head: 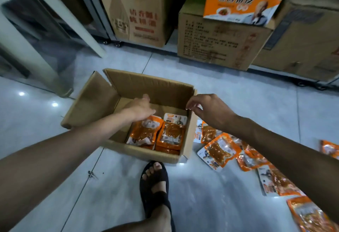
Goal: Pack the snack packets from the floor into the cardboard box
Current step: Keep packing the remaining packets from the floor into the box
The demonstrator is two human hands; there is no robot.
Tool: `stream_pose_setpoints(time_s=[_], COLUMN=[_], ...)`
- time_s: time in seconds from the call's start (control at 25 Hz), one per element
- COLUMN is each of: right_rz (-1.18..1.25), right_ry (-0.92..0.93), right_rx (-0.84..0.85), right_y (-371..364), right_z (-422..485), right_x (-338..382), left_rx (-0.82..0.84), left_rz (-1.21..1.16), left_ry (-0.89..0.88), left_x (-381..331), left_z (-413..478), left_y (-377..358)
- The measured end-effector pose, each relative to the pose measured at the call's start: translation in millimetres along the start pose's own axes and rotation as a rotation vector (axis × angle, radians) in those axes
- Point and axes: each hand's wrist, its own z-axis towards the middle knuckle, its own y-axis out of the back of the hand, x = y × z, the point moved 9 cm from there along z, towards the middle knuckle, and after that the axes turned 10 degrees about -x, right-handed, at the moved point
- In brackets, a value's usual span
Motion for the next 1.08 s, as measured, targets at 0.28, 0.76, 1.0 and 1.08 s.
stream_pose_setpoints(time_s=[0.28,0.76,1.0,1.08], right_rz=[-0.009,0.812,1.208,1.195], right_ry=[-0.359,-1.614,-1.958,-1.975], right_rx=[0.118,-0.236,-0.525,-0.531], right_y=[77.9,-33.9,-93.0,-98.2], right_z=[-158.6,-388.0,-389.4,-388.8], right_x=[-105.0,-318.3,-323.4,-324.4], left_rx=[0.127,0.224,0.157,0.079], left_rz=[-0.077,0.057,0.154,0.179], left_ry=[-0.441,-0.376,-0.182,-0.151], left_x=[-210.1,-296.8,-220.2,-206.2], left_z=[-120.4,-123.3,-68.8,-62.6], left_y=[42.4,-144.8,-244.3,-262.6])
